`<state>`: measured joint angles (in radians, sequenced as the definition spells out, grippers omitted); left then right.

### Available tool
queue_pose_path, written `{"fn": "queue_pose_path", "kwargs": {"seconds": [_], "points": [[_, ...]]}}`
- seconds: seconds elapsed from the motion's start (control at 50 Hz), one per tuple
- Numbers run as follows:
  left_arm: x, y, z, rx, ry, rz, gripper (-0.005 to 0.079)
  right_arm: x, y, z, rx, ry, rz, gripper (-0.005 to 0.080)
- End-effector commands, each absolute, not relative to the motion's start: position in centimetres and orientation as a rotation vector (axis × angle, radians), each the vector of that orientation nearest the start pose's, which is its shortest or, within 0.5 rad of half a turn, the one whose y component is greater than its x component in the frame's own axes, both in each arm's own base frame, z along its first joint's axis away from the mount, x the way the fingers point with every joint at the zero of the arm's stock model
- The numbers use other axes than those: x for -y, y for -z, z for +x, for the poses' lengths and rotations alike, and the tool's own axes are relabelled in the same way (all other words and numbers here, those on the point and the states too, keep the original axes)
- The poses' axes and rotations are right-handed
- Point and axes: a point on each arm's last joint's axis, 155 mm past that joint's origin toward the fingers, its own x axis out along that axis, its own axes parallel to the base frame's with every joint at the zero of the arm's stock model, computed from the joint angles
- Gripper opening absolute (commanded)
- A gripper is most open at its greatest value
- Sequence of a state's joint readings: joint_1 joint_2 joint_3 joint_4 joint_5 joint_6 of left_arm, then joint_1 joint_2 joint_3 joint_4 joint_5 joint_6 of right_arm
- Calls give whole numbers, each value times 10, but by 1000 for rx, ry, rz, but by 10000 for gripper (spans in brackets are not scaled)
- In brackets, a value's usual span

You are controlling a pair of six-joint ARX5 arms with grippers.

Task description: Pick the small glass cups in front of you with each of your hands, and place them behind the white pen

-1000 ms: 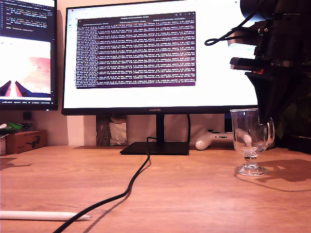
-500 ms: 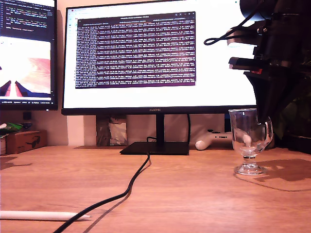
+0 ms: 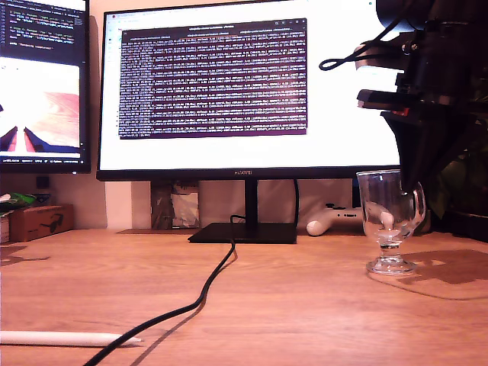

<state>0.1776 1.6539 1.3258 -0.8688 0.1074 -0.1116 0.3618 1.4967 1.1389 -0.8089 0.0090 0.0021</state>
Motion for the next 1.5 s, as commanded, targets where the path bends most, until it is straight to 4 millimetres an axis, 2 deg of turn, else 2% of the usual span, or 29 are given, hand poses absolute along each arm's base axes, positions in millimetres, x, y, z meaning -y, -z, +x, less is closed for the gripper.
{"fn": "queue_pose_path", "kwargs": {"seconds": [0.0, 0.32, 0.46, 0.62, 0.82, 0.98, 1.1, 1.28, 1.48], "points": [[-48, -104, 377, -1211, -117, -258, -24, -126, -106, 333, -1140, -316, -217, -11], [-34, -106, 371, -1234, -49, -269, -24, -125, -105, 330, -1152, -316, -218, -11], [-24, -119, 372, -1199, -10, -240, -24, -128, -105, 329, -1154, -325, -221, -11], [-9, -139, 373, -1142, 45, -186, -24, -141, -106, 323, -1155, -364, -241, -11], [14, -151, 368, -1117, 117, -119, -24, -158, -122, 317, -1145, -408, -269, -11], [37, -147, 357, -1159, 184, -70, -24, -183, -141, 310, -1126, -500, -267, -11], [50, -148, 358, -1152, 221, -40, -24, -205, -153, 303, -1100, -570, -272, -11], [68, -146, 350, -1173, 288, -20, -24, -239, -160, 285, -1084, -699, -268, -11], [79, -145, 341, -1196, 338, -31, -24, -269, -169, 276, -1018, -792, -271, -11]]}}
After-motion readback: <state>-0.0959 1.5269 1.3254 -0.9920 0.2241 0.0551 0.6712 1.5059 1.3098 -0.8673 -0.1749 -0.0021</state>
